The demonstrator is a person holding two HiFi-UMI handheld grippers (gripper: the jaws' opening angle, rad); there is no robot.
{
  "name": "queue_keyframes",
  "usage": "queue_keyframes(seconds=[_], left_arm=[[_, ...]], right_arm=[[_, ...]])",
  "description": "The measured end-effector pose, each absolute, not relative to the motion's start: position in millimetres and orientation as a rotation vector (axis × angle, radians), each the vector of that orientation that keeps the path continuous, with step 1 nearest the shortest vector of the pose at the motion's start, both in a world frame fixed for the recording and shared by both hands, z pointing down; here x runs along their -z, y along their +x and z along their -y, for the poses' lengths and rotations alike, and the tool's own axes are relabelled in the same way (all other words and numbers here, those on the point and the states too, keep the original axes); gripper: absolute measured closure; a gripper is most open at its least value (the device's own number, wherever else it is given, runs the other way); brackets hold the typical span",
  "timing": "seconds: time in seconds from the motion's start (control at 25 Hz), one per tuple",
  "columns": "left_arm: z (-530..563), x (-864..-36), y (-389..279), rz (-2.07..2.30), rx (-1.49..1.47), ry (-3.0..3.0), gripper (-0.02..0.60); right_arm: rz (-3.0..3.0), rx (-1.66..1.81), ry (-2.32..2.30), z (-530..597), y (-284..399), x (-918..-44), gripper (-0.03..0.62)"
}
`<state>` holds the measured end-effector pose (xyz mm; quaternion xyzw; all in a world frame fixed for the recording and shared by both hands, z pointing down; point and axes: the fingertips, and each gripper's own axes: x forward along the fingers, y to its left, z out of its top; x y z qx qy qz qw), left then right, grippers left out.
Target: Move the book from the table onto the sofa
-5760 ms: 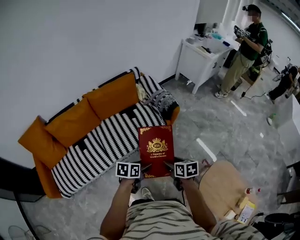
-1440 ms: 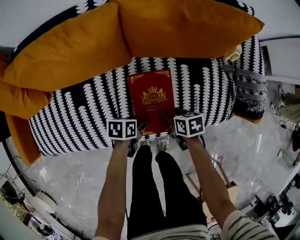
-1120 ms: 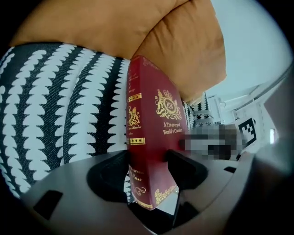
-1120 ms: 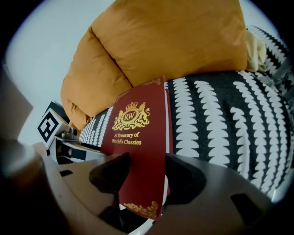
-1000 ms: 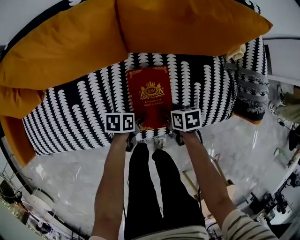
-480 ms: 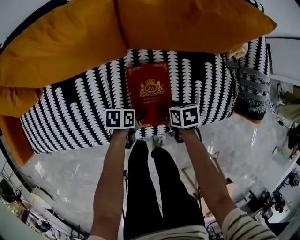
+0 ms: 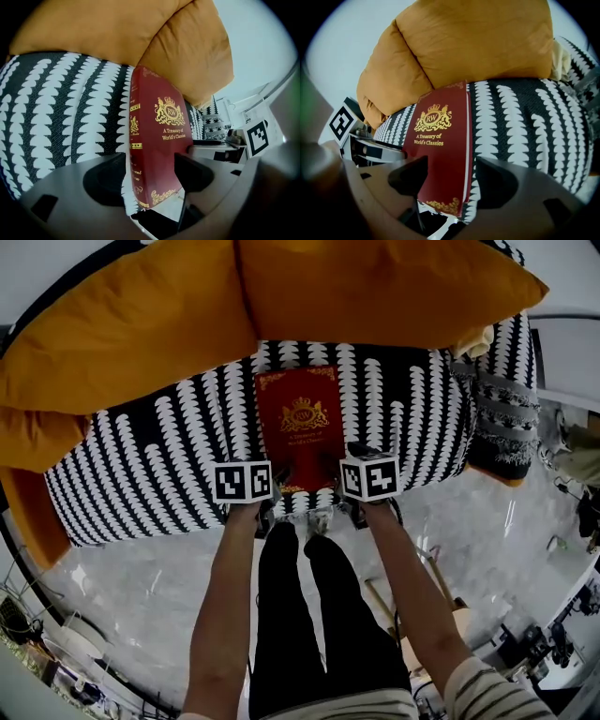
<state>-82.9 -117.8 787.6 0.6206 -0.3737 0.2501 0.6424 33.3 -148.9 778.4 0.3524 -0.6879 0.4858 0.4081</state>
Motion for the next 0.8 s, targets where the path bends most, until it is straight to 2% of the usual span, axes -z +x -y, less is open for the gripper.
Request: queue_keyframes(seconds=[0.16,0.52,0.8], left_arm=[[120,-776,-76,0.862,-0.570,1.421,0.273],[126,-723,-98,0.962,-0.516,1.466,0.275],[123,-678,-88,1.007,-0.458,1.511,0.329]], right_arm=[[1.744,-1.237,0.894,148,45,-767,0.283],[1.820,-1.197,0.917,148,24,-718,0.289],[1.887,-1.195,0.918,142,23,-682,0.393]])
